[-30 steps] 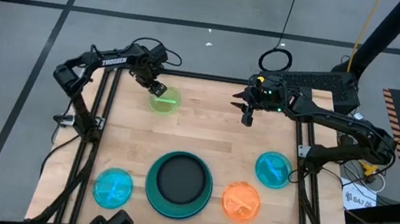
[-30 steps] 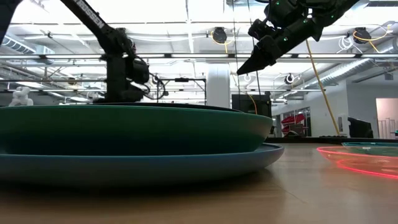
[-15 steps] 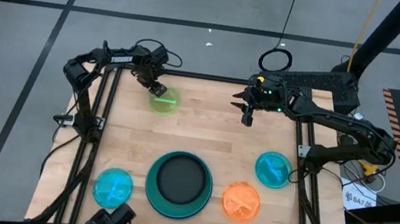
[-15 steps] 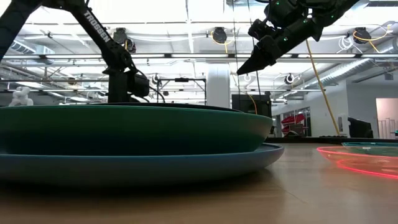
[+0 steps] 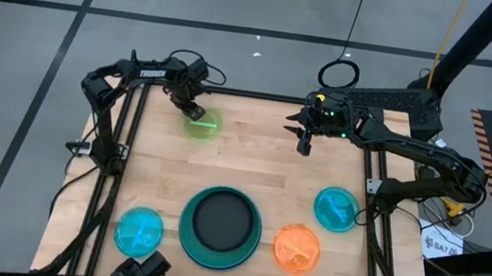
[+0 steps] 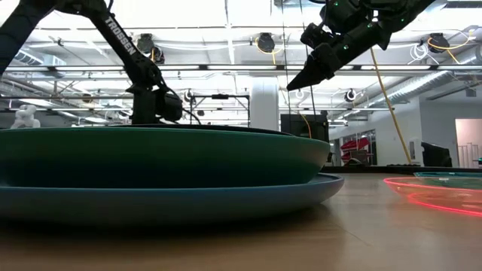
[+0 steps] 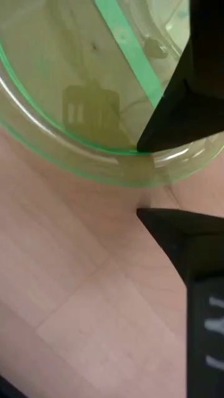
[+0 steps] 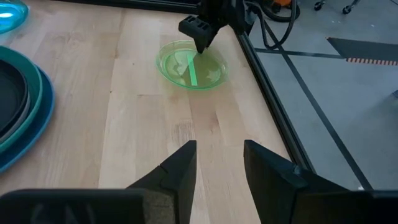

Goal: Stack plastic plates
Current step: Stack the light green plate on top of the black plate

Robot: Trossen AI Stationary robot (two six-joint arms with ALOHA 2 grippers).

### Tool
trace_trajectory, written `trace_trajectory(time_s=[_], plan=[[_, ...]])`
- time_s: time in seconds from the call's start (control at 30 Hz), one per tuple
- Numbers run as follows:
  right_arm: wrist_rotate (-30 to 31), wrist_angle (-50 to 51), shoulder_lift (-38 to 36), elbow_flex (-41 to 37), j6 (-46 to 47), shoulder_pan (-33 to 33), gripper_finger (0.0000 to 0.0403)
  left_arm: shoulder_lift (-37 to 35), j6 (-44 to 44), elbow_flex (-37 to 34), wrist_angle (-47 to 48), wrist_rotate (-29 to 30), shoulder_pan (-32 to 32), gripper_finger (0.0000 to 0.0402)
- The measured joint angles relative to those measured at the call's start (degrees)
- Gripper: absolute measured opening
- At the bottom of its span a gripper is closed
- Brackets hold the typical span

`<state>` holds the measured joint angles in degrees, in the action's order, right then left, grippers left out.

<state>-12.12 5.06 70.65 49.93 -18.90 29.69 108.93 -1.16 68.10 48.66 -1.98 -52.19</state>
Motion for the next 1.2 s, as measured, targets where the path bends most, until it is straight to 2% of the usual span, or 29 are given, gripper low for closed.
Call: trace_trajectory(time_s=[0.27, 0.57, 0.93, 1.2], plan=[[-0.02, 0.11, 0.00, 0.00, 0.00, 0.00, 0.0125, 0.07, 0.02, 0.00, -0.04, -0.07, 0.83, 0.0078], [-0.02, 0.18, 0.00, 0.00, 0.07, 0.00, 0.0125, -1.72, 0.12, -0.28, -0.68, -0.07, 0.83, 0.0008], [-0.02, 0.44, 0.00, 0.00, 0.17, 0.00, 0.0125, -6.72, 0.12, -0.28, -0.92, -0.02, 0.88, 0.0004], [-0.02, 0.44, 0.00, 0.00, 0.20, 0.00, 0.0125, -14.06, -0.14, -0.28, -1.27, 0.02, 1.08, 0.0004]])
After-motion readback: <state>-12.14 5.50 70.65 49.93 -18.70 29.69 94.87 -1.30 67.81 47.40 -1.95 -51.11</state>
